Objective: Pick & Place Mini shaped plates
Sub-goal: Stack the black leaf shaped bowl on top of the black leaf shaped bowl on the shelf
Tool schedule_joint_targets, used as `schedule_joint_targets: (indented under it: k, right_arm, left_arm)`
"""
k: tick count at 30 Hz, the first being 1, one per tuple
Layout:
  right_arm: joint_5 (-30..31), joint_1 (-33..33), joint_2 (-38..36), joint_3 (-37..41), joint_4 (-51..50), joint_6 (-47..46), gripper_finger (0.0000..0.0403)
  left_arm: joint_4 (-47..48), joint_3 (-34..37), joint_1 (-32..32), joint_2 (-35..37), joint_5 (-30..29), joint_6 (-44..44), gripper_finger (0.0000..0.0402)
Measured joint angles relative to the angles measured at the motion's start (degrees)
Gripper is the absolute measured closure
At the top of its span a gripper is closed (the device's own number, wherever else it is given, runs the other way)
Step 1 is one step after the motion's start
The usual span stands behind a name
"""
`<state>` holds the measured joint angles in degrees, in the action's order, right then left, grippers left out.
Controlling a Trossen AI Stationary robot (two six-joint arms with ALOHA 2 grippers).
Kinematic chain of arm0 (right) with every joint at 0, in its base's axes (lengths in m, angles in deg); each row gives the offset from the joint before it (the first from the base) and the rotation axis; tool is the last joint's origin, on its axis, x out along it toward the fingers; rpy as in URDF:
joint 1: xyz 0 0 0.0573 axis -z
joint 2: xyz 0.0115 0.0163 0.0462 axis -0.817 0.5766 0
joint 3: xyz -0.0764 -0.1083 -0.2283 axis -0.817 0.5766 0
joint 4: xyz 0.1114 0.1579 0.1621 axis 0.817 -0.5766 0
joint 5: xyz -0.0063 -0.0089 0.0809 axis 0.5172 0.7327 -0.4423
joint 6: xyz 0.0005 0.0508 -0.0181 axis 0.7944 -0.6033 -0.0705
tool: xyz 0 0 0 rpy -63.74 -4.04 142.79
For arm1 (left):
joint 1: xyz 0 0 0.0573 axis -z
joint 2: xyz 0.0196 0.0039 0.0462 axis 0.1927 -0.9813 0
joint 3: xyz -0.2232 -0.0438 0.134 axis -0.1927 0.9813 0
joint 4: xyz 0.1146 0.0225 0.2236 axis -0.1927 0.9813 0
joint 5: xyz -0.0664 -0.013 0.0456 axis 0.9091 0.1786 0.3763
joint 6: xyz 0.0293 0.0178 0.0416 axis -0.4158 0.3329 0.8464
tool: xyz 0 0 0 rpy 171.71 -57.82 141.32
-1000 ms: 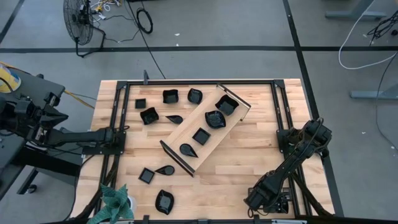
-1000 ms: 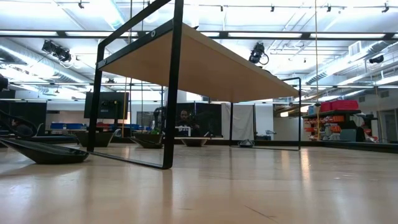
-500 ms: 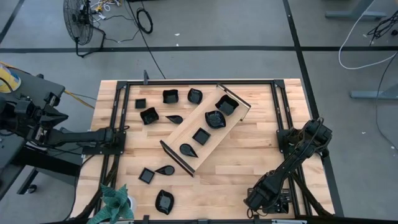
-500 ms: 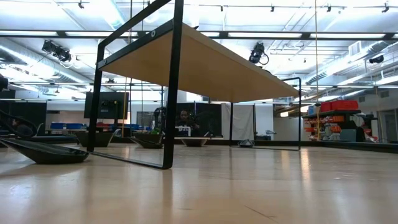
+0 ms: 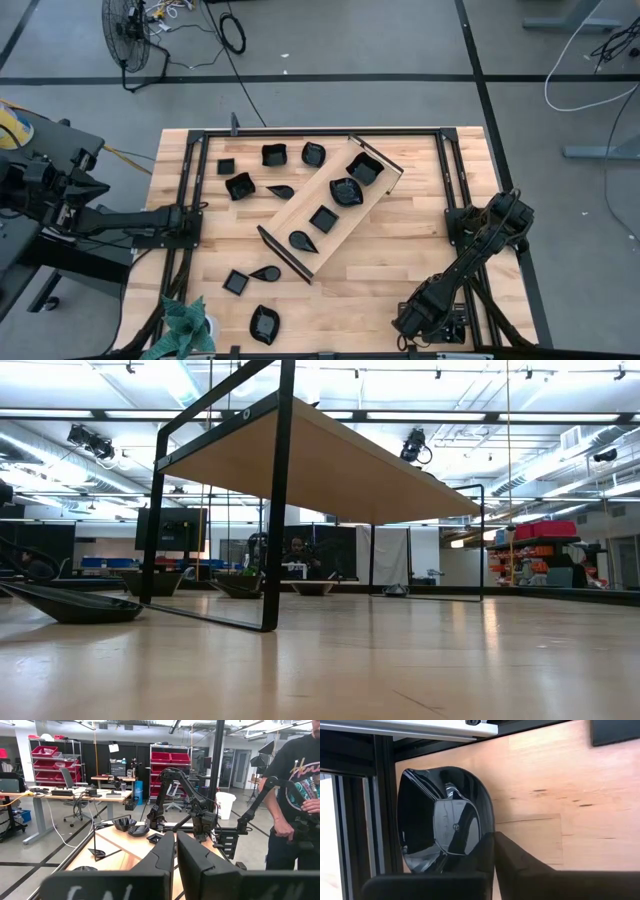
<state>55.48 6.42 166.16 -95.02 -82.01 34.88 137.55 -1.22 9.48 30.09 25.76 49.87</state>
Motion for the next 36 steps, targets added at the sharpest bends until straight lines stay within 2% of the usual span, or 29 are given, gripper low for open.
schedule_joint_targets:
  k: [9, 20, 36]
  right_arm:
    - [-0.08, 0.82, -2.19, 0.00, -0.04, -0.29, 0.0401]
    - [-0.49, 4.39, -8.74, 0.01, 0.26, -6.89, 0.0402]
    - [1.42, 15.36, -24.10, 0.02, 8.68, -27.39, 0.0403]
  left_arm:
    - [0.00, 0.00, -0.02, 0.00, 0.02, 0.00, 0.0376]
    - [0.01, 0.00, 0.00, 0.00, 0.02, 0.00, 0.0376]
    - [0.00, 0.00, -0.02, 0.00, 0.02, 0.00, 0.0376]
